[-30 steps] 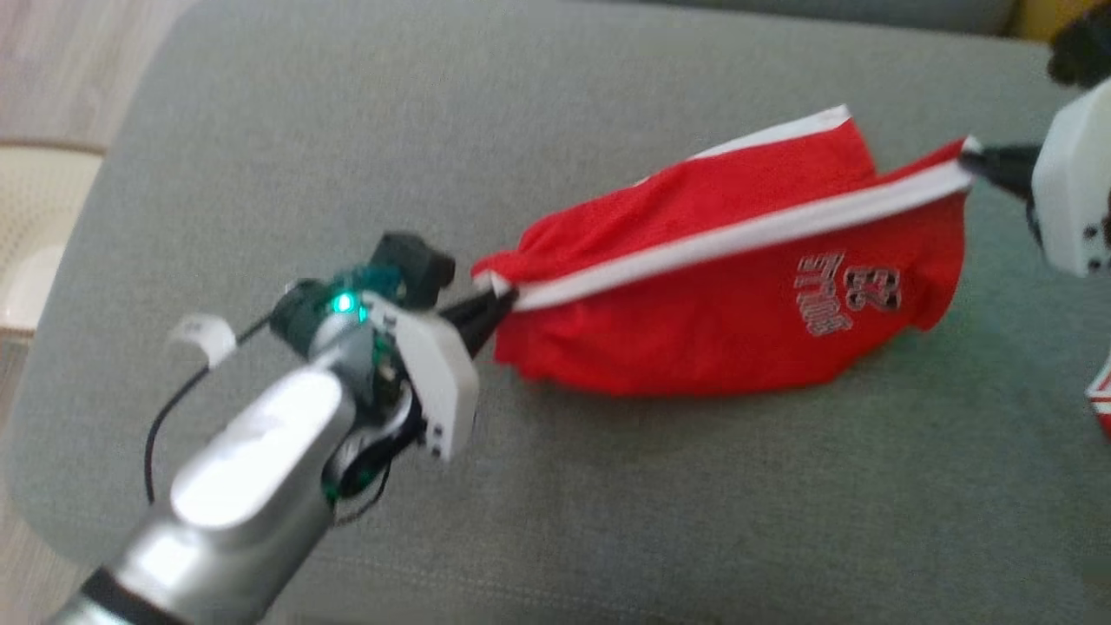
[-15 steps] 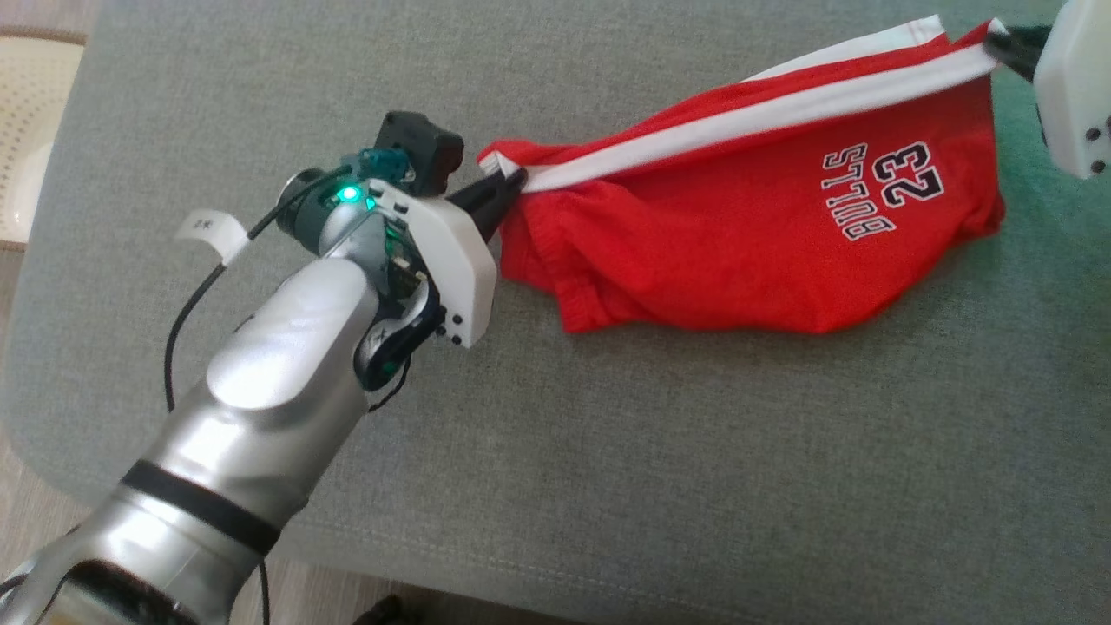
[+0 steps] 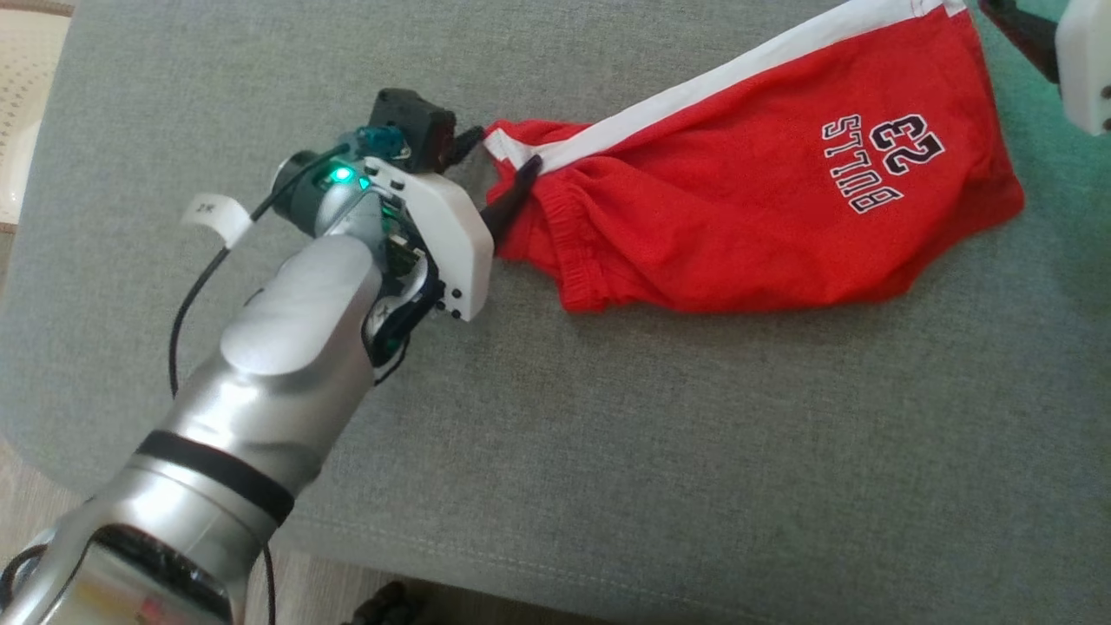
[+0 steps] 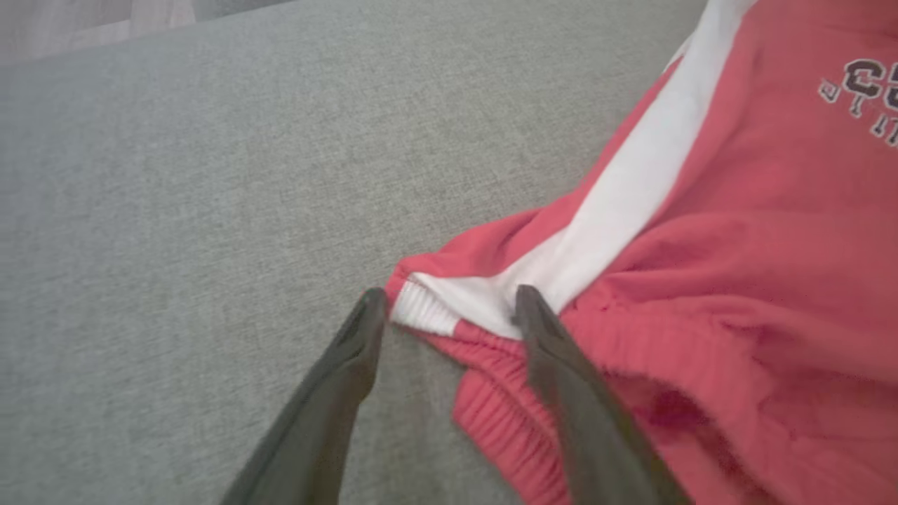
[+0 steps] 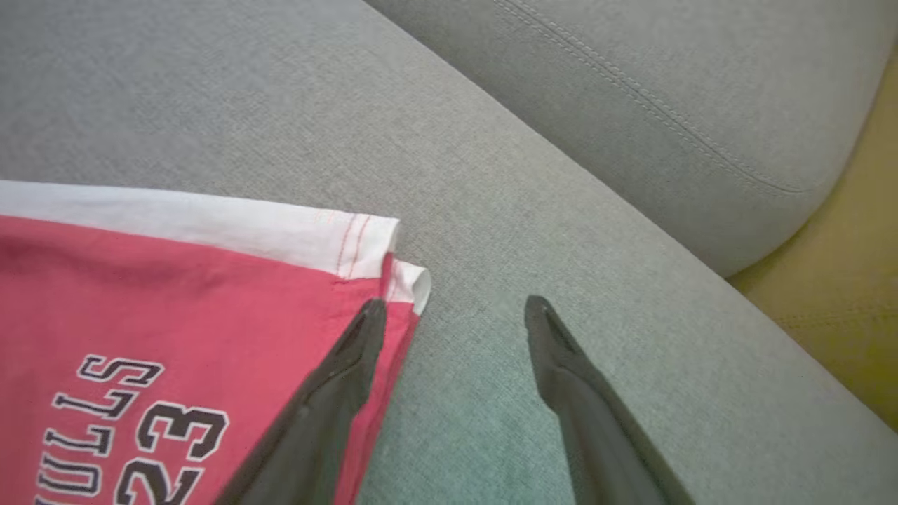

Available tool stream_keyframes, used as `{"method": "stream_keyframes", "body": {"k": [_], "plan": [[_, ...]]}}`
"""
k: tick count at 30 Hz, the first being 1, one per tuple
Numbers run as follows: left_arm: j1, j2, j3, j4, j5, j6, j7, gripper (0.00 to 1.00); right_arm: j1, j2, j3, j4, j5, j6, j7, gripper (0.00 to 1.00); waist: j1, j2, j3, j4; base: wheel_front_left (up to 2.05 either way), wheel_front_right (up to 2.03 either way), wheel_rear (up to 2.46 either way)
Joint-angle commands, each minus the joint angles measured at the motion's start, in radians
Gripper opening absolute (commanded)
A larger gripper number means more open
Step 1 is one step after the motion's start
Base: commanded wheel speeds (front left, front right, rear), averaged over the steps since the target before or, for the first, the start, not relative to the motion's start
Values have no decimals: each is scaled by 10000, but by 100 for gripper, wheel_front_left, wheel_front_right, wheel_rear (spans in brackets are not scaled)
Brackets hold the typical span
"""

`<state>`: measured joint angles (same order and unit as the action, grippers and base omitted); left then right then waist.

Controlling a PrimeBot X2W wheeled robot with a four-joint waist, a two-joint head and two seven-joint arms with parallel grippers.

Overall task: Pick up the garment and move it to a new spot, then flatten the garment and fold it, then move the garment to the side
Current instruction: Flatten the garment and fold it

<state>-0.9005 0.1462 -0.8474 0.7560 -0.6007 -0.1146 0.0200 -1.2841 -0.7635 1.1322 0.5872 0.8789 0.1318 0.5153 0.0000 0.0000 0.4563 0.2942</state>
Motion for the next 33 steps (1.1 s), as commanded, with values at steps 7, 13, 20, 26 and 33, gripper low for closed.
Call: {"method": "stream_keyframes", "body": {"k": [7,13,20,26,33], "plan": [[-446,253,420,431,-12,166,-925,100,236,342,-351,977,-26,-11,-1460,100,0,0,-510,-290,0,0,0],[-170,447,903,431,-321,449,-1799,100,957,1071,-1031,1528,-189,-11,-3682,100,0,0,-1329,-723,0,0,0],[682,719,1614,-203,-797,940,-2538,100,2147,1862,-1747,1836,-651,-11,-6075,100,0,0,-2405,-1320,0,0,0],[1726,840,1981,-1069,-634,1657,-2780,100,3337,2431,-2334,2037,-1178,-11,-7279,100,0,0,-3147,-1679,0,0,0],[3864,639,3516,-3055,-353,2310,-2814,100,4944,3240,-3819,1499,-2274,-11,-7753,100,0,0,-3897,-2110,0,0,0]]}}
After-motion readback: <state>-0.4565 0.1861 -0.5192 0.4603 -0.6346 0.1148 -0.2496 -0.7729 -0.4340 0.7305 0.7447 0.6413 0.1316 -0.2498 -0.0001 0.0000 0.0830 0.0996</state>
